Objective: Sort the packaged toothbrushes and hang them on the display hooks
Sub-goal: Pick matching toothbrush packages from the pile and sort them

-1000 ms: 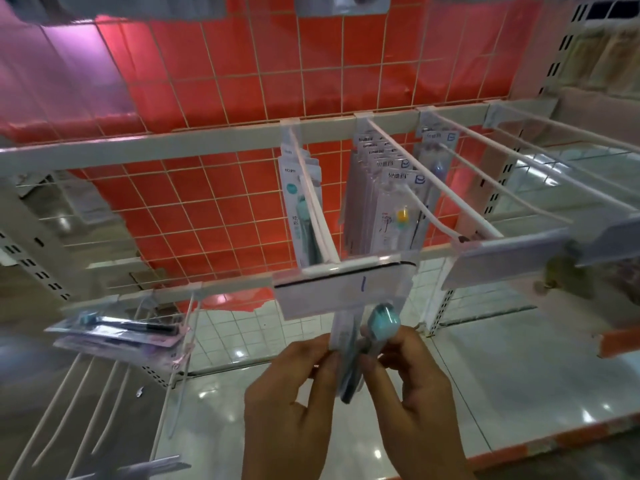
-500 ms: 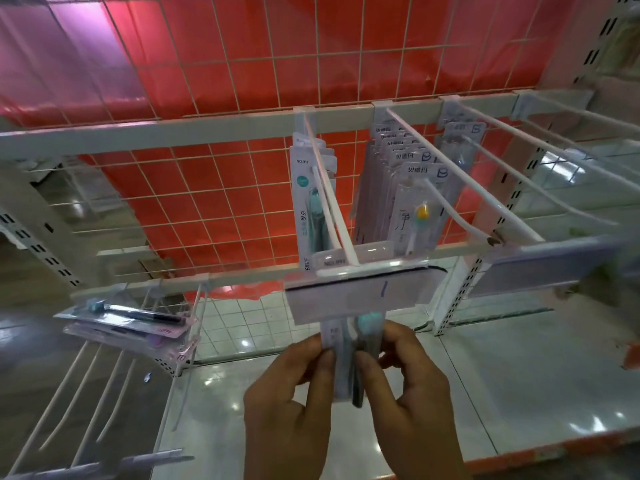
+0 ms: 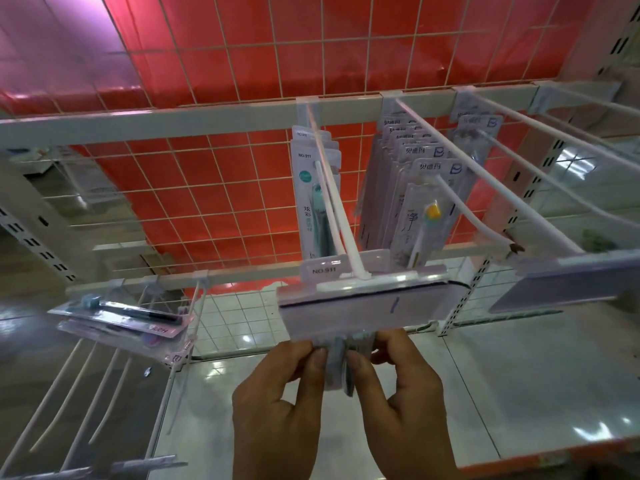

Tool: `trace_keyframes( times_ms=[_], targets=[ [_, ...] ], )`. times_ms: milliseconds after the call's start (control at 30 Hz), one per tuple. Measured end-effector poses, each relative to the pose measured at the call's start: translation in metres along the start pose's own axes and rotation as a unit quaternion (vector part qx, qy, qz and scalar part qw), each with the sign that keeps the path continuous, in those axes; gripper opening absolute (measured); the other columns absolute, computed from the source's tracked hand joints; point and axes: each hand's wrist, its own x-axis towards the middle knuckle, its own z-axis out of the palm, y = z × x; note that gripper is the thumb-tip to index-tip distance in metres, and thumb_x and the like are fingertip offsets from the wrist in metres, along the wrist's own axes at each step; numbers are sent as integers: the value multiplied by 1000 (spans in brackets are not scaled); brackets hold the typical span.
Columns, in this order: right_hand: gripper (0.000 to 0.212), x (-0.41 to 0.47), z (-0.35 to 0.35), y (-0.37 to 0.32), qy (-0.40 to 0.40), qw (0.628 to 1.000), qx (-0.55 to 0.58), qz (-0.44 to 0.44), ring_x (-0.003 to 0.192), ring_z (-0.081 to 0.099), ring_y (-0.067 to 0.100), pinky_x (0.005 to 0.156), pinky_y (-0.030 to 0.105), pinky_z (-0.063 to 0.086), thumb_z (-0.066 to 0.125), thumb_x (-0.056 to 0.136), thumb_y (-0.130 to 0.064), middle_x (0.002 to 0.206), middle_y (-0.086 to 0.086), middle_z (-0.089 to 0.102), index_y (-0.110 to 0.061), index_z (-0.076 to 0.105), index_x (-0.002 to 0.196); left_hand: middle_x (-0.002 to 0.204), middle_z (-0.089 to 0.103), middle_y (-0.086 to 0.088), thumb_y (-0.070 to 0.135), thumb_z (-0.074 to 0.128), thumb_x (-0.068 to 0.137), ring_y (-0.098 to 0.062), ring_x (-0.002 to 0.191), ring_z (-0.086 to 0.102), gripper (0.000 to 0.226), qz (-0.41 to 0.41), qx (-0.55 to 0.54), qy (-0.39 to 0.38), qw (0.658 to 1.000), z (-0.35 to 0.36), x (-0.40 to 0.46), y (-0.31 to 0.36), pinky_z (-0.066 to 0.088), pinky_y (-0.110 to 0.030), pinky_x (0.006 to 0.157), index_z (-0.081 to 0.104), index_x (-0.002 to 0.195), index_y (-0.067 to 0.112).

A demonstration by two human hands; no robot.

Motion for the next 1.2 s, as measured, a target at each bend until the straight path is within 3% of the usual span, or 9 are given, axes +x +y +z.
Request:
trace_keyframes(
  times_ms=[133, 300, 400, 500, 633, 767, 933, 1033, 1200],
  targets=[
    [66, -3, 3, 5, -5, 1000, 10, 18, 93, 56, 1, 78, 0, 42, 47, 75, -70, 88, -2, 68, -11, 65, 97, 96, 64, 31, 66, 48, 83, 7, 84, 65, 38, 3, -7, 3, 1000, -1, -2, -1, 44, 2, 70, 61, 104, 38],
    [32, -1, -2, 0, 34, 999, -1, -3, 82, 57, -4, 69, -1, 41, 52, 80, -56, 78, -12, 63, -27, 59, 90, 93, 62, 39, 66, 45, 86, 13, 82, 63, 38, 18, -14, 0, 1000, 1, 0, 4, 43, 3, 70, 62, 102, 36],
    [56, 0, 0, -3, 46, 999, 5, 23, 87, 57, 3, 70, 6, 45, 37, 74, -82, 80, -10, 65, -32, 58, 89, 90, 61, 40, 55, 52, 81, 13, 82, 63, 29, 9, -2, 7, 1000, 3, 0, 4, 41, 4, 69, 60, 103, 38],
    [76, 0, 1, -1, 44, 999, -3, 14, 91, 56, 6, 71, 16, 49, 31, 74, -84, 84, 0, 69, -19, 64, 95, 93, 63, 36, 70, 43, 84, 11, 83, 64, 42, 16, -11, 6, 1000, 3, 1, 5, 43, 2, 71, 61, 103, 37],
    [44, 0, 0, 0, 53, 998, -14, -13, 84, 55, -11, 72, -3, 40, 43, 83, -68, 78, -13, 62, -30, 59, 95, 89, 60, 43, 70, 39, 87, 12, 80, 62, 45, 26, -6, 4, 1000, 2, 0, 3, 43, 3, 70, 61, 101, 33],
    [25, -2, 1, 0, 46, 998, -27, -29, 84, 52, -17, 71, -6, 36, 52, 81, -47, 76, -20, 58, -30, 53, 100, 89, 62, 38, 71, 39, 86, 11, 78, 63, 47, 21, -10, 15, 1000, 1, -2, 0, 44, 2, 69, 61, 100, 32],
    [38, -2, 4, 2, 54, 995, -61, -61, 84, 46, -23, 71, -9, 33, 39, 90, -62, 74, -13, 58, -26, 52, 95, 88, 59, 44, 66, 40, 88, 14, 76, 61, 41, 41, -1, 14, 999, -1, -2, 0, 43, 3, 67, 61, 94, 32],
    [30, -2, 3, 1, 55, 994, -71, -66, 84, 48, -20, 73, -9, 33, 48, 87, -52, 75, -6, 62, -25, 53, 98, 88, 58, 46, 69, 39, 87, 15, 79, 60, 44, 37, 6, 11, 999, -1, -1, 2, 42, 4, 68, 61, 98, 32],
    [41, -1, 2, 2, 67, 994, -60, -53, 84, 45, -28, 71, -10, 33, 42, 87, -65, 74, -31, 52, -27, 53, 95, 87, 59, 44, 67, 41, 88, 14, 76, 61, 40, 45, 7, 17, 999, 1, 0, 8, 42, 3, 68, 62, 94, 34]
  ],
)
